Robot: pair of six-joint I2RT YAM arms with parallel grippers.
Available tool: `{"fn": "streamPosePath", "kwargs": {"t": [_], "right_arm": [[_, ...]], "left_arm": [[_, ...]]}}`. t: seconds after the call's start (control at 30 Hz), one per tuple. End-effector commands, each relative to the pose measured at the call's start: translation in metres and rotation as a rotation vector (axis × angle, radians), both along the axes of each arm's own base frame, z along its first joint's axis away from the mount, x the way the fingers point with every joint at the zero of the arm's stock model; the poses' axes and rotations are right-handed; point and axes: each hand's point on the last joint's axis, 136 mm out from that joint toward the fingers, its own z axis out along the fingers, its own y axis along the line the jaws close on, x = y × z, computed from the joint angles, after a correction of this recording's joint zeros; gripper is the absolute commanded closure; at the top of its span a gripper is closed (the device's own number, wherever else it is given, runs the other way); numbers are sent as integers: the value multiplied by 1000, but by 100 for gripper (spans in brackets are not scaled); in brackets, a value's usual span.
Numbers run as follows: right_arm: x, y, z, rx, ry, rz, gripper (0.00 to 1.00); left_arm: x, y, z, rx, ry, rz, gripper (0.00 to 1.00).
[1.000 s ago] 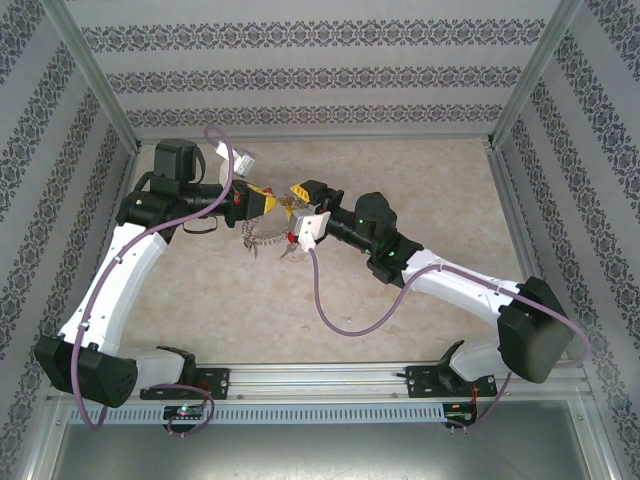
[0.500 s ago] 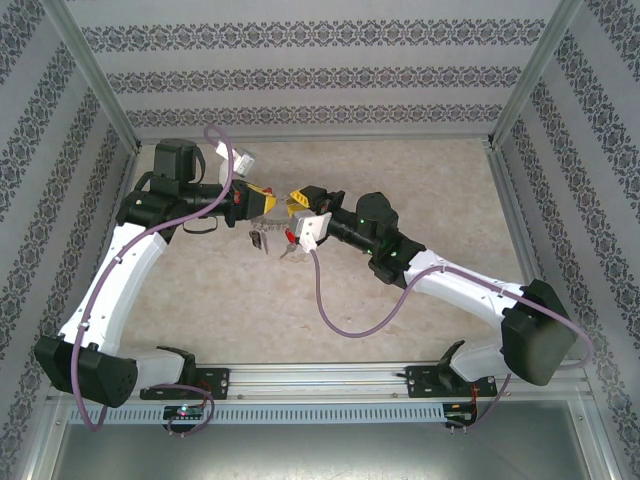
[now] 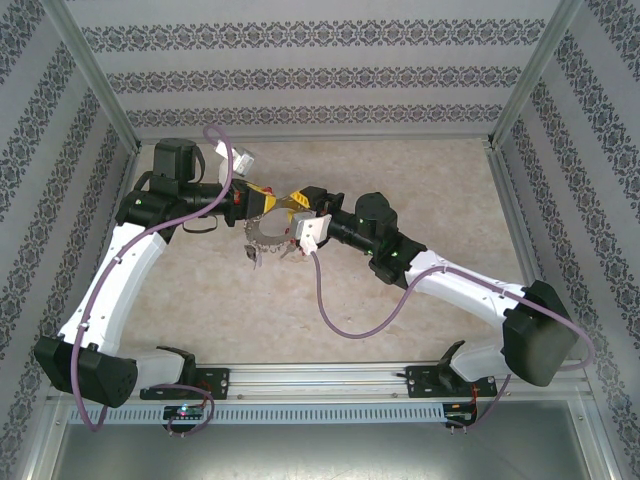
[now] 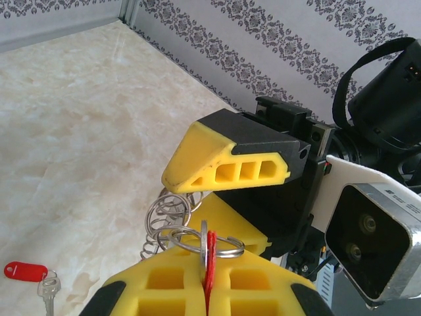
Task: Put the keys on the keyring
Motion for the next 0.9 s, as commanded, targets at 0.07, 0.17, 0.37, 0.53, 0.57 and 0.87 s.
{"fn": "streamPosePath", "kwargs": {"t": [0.07, 0.17, 0.37, 0.53, 0.57, 0.87], "right_arm": [[-9, -3, 34, 69, -38, 29, 52], [-13, -3, 45, 97, -40, 44, 50], [-11, -4, 51, 89, -47, 48, 53], [-5, -5, 44, 54, -35, 29, 62], [-3, -5, 44, 49, -32, 26, 62], [6, 0, 35, 6, -11, 18, 68]], "left_arm": [[-7, -2, 27, -22, -87, -9, 100], [-7, -1, 26, -21, -87, -8, 100], [-7, -1, 26, -21, -85, -8, 100], [-8, -1, 26, -21, -88, -8, 100], [-8, -1, 26, -20, -89, -8, 100], [-8, -2, 25, -24, -85, -13, 100]]}}
